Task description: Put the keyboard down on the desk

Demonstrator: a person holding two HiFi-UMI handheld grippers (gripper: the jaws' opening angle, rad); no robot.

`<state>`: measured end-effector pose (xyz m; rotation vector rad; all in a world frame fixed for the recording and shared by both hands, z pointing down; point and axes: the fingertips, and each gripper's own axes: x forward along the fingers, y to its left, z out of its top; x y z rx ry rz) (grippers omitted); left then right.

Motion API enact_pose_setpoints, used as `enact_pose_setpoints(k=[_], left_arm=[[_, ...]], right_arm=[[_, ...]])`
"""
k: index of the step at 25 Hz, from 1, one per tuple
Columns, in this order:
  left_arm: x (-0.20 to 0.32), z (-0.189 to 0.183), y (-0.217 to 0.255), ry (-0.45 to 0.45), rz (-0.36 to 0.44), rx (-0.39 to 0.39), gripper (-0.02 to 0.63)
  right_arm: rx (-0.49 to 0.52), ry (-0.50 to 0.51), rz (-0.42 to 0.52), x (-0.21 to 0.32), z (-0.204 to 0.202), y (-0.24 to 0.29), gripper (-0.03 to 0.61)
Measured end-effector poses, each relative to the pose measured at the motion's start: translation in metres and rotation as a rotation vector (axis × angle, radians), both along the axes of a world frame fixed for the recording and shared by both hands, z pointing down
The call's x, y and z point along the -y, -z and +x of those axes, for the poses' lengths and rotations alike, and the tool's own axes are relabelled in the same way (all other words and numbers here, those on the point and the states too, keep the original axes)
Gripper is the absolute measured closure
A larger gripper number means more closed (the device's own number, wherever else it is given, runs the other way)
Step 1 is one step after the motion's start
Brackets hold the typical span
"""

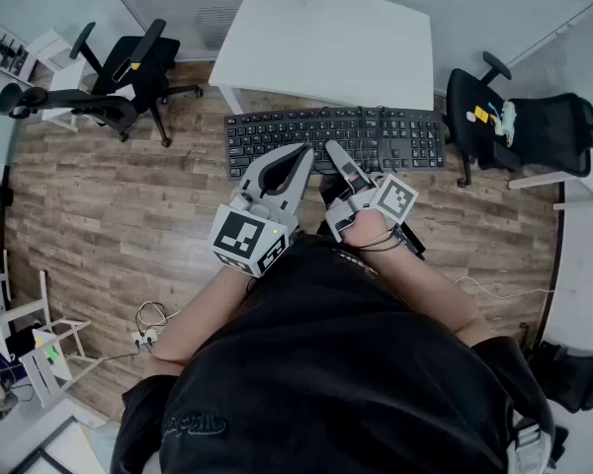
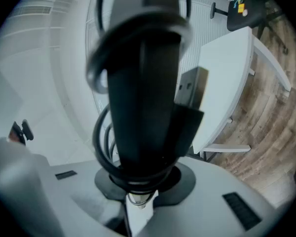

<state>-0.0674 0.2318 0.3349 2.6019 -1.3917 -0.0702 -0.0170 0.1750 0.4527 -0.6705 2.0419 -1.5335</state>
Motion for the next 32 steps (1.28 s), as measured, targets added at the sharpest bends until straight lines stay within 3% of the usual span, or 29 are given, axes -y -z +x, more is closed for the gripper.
enact_pose_setpoints(k=[17,32], left_arm=[[0.001,-0.007,-0.004,0.049,-0.019,-0.009,0.598],[0.061,0.026,-0.014,0.028,-0.052,-0.013,0.598]], right_arm=[[0.002,0.019,0.018,0.005,-0.002,0.002,0.488],[-0.029,-0.015,0.023,0.063,0.037,-0.009,0.480]])
